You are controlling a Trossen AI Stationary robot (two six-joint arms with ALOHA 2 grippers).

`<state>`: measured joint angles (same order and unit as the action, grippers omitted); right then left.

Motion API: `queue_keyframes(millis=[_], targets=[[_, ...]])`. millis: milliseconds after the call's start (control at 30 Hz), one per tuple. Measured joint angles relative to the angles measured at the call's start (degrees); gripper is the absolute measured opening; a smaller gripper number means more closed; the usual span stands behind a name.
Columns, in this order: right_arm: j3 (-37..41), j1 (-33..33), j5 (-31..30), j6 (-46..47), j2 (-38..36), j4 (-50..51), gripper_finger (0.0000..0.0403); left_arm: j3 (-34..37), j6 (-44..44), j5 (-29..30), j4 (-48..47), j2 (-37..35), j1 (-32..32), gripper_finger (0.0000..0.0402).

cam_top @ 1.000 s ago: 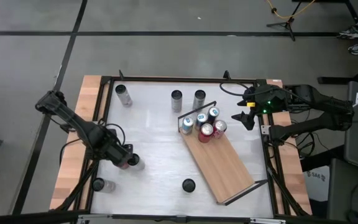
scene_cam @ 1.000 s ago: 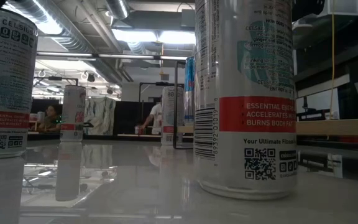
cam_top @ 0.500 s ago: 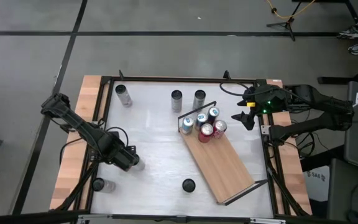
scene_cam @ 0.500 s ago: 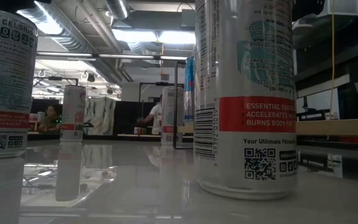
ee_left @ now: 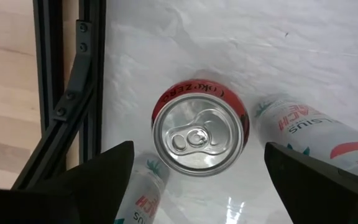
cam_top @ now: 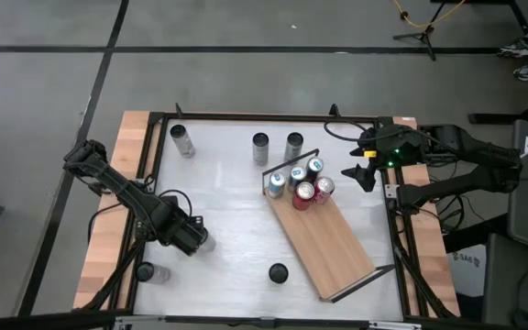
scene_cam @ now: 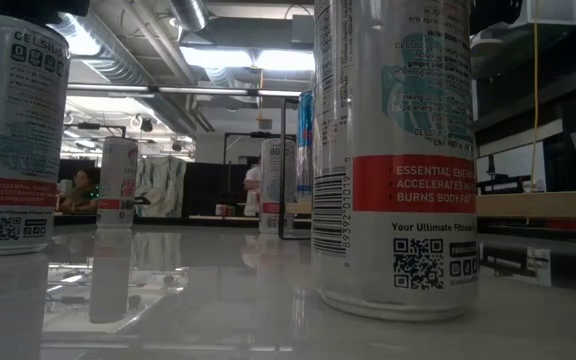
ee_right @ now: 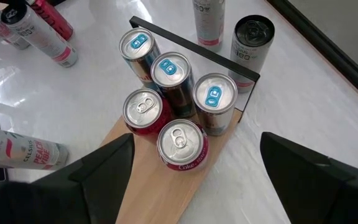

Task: Place canned beverage on shelf
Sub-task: Put the red soda can on the shelf aligned with the other red soda cans

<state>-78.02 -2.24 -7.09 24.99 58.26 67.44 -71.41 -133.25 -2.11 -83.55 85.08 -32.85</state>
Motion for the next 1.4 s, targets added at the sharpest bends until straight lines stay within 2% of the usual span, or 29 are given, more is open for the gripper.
queue_keyframes(millis=[367,667,800,967,1200,1400], targets=[[0.0,0.0,0.0,0.0,0.0,0.0,0.0337,0.2,0.0,2.3,0.4,-1.7,0.1,0.0363],[0.0,0.0,0.0,0.0,0.0,0.0,0.0337,0.2,-0.1,2.9,-3.6,-2.2,0.1,0.0363],[0.0,0.0,0.0,0.0,0.0,0.0,0.0337,0.2,0.2,5.0,-3.4,-2.2,-0.6,0.0363],[0.0,0.0,0.0,0.0,0.0,0.0,0.0337,3.2,0.2,4.1,-1.1,-2.2,-1.5,0.0363],[0.0,0.0,0.0,0.0,0.0,0.0,0.0337,8.3,0.3,3.6,7.8,-2.2,-2.4,0.0363],[0.0,0.0,0.0,0.0,0.0,0.0,0.0337,10.1,0.3,3.3,9.9,-2.5,-3.5,0.0363]])
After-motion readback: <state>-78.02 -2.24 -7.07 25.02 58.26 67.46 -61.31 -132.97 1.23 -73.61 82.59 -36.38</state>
